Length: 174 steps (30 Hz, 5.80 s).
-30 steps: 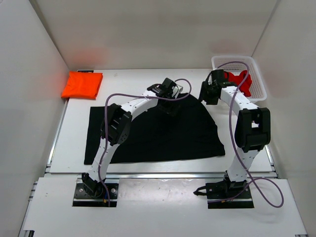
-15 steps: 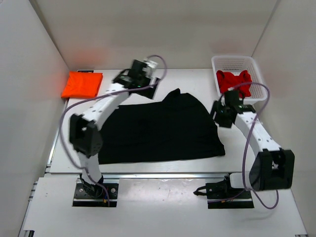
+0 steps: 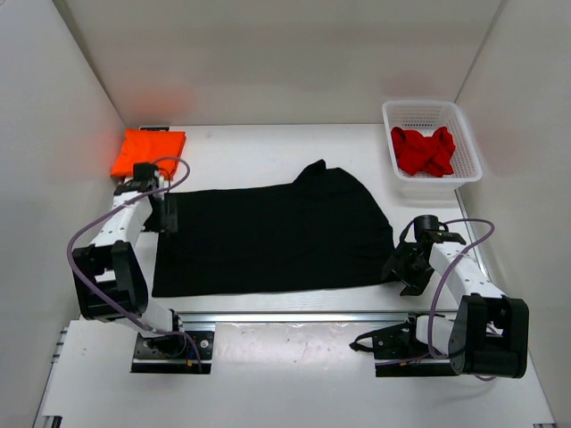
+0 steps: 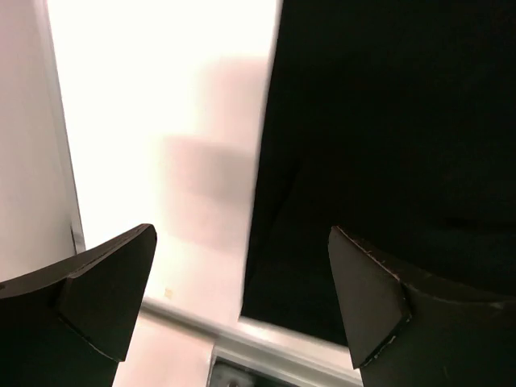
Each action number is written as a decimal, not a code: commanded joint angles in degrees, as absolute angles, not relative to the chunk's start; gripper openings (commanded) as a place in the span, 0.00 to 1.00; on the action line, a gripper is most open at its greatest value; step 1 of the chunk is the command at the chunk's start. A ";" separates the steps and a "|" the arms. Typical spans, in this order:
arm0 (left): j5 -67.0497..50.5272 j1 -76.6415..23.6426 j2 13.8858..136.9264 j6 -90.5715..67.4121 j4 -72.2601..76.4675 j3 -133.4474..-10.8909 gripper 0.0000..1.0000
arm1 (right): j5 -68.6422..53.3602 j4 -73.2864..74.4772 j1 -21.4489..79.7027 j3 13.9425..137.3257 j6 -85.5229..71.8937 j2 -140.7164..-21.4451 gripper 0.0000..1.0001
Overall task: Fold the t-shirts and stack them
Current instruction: Fold the flattened tshirt in 1/3 of the way, then grap the side of the flattened tshirt furthest away from the robot with both arms, then fold the other side of the tshirt into a rectangle
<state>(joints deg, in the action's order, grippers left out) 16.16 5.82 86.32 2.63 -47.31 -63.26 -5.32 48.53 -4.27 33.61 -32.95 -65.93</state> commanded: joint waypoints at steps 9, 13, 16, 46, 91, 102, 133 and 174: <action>6.53 24.25 87.27 4.22 -55.46 -55.11 0.98 | -4.48 39.29 -8.61 32.26 -35.42 -64.86 0.62; 1.51 23.12 88.33 4.83 -55.46 -55.28 0.97 | -4.66 38.50 -9.14 31.55 -35.42 -65.65 0.62; -1.23 21.27 86.84 5.71 -55.90 -55.11 0.98 | -5.09 37.01 -9.49 30.33 -35.51 -66.09 0.63; 2.73 17.75 84.55 14.50 -61.43 -52.82 0.89 | -4.93 67.74 -19.50 40.06 -44.92 -45.80 0.00; 1.84 4.92 123.13 -9.32 -36.83 -97.39 0.92 | 2.99 59.50 13.72 138.07 -28.74 -139.47 0.62; 4.03 5.01 125.60 -8.17 -37.44 -96.33 0.84 | 1.41 64.86 13.62 145.90 -28.83 -145.55 0.62; -1.93 4.57 123.57 -3.17 -40.60 -94.04 0.01 | -5.79 67.85 13.45 145.55 -29.62 -147.56 0.33; -7.20 -1.49 85.88 46.48 -26.97 -56.52 0.00 | -16.78 46.24 17.58 59.33 -34.19 -84.28 0.00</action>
<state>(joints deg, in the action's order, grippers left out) -1.91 -0.34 90.19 39.42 -23.44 -56.62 -12.86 48.97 17.89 61.43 -32.91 -85.47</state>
